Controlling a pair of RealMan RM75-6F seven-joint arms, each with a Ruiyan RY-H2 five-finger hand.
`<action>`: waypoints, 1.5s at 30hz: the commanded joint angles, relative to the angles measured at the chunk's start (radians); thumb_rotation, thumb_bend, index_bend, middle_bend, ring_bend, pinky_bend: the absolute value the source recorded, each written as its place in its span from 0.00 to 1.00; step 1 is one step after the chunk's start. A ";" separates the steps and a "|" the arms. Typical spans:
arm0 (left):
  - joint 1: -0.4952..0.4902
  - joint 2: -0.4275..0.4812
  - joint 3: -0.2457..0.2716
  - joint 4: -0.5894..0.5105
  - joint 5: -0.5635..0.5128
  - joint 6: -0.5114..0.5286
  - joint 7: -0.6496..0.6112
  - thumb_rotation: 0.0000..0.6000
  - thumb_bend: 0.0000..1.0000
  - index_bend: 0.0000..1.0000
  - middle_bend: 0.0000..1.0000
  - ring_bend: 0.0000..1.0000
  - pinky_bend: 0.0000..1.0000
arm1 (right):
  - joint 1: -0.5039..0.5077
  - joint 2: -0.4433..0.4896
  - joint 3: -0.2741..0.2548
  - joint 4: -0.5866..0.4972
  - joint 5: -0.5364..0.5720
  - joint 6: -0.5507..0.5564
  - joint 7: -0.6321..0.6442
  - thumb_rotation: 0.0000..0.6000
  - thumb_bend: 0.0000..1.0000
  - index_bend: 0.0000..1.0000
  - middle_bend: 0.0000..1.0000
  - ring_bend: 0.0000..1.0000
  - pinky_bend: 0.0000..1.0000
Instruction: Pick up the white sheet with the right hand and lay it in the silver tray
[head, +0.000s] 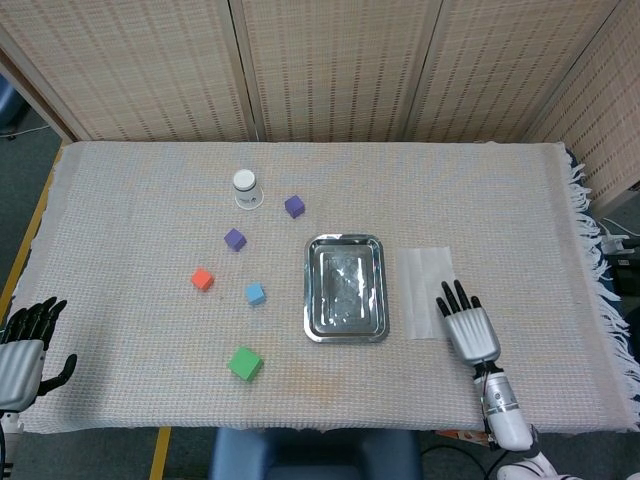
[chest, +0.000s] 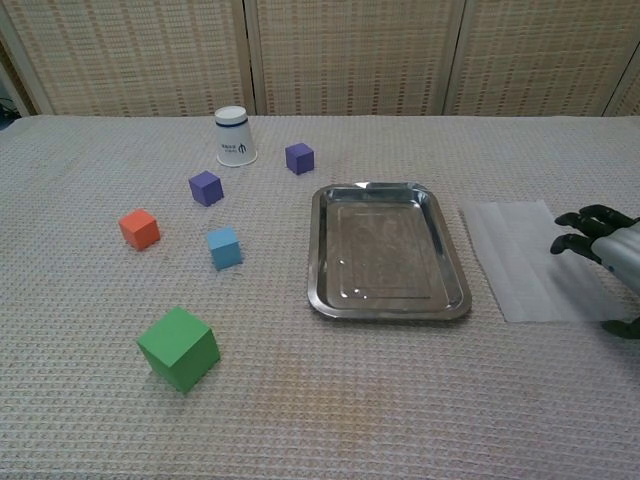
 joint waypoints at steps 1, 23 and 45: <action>0.000 0.000 0.000 0.000 0.000 -0.001 -0.001 1.00 0.38 0.00 0.00 0.00 0.04 | 0.004 -0.002 0.001 0.001 -0.002 0.003 -0.001 1.00 0.15 0.24 0.07 0.02 0.33; -0.002 0.009 -0.001 -0.008 -0.008 -0.011 -0.020 1.00 0.38 0.00 0.00 0.00 0.04 | 0.049 -0.042 0.027 0.028 0.032 -0.015 -0.049 1.00 0.32 0.38 0.07 0.03 0.34; -0.001 0.014 0.001 -0.009 -0.003 -0.010 -0.033 1.00 0.38 0.00 0.00 0.00 0.04 | 0.065 -0.059 0.031 0.061 0.019 0.026 -0.013 1.00 0.39 0.65 0.18 0.11 0.38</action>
